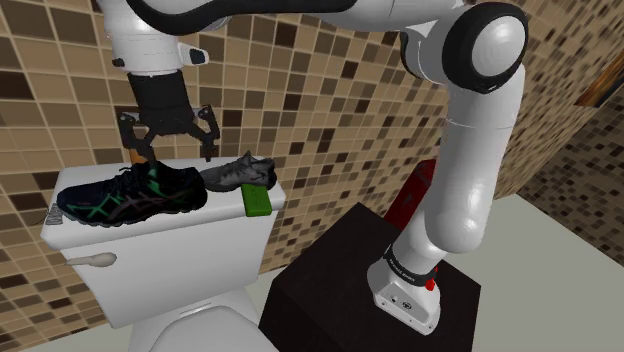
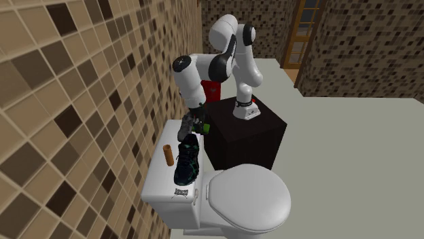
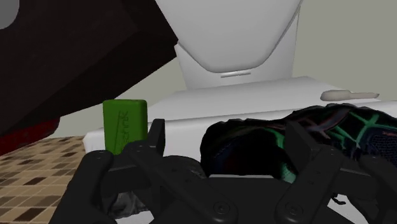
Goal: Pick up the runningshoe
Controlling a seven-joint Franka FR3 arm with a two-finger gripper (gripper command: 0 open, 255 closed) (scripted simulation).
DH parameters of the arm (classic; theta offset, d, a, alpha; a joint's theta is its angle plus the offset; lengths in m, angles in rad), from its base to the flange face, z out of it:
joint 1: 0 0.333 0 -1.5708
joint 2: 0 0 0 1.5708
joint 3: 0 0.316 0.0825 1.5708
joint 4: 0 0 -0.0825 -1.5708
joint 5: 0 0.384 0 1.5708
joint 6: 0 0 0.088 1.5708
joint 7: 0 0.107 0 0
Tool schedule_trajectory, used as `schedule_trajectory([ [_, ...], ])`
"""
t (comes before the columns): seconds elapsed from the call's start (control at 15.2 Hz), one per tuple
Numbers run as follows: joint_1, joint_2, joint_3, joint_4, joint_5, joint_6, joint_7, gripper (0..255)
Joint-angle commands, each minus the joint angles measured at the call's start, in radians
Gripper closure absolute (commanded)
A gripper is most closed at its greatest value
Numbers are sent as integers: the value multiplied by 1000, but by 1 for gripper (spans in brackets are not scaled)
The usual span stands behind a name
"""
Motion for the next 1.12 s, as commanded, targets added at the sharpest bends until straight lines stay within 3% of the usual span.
schedule_trajectory([
  [0.0,44,103,-13,119,-41,-31,74,0],
  [0.4,220,445,-83,619,-135,-203,218,0],
  [0.99,196,437,-86,498,-134,-94,218,0],
  [1.06,198,439,-86,502,-134,-96,219,255],
])
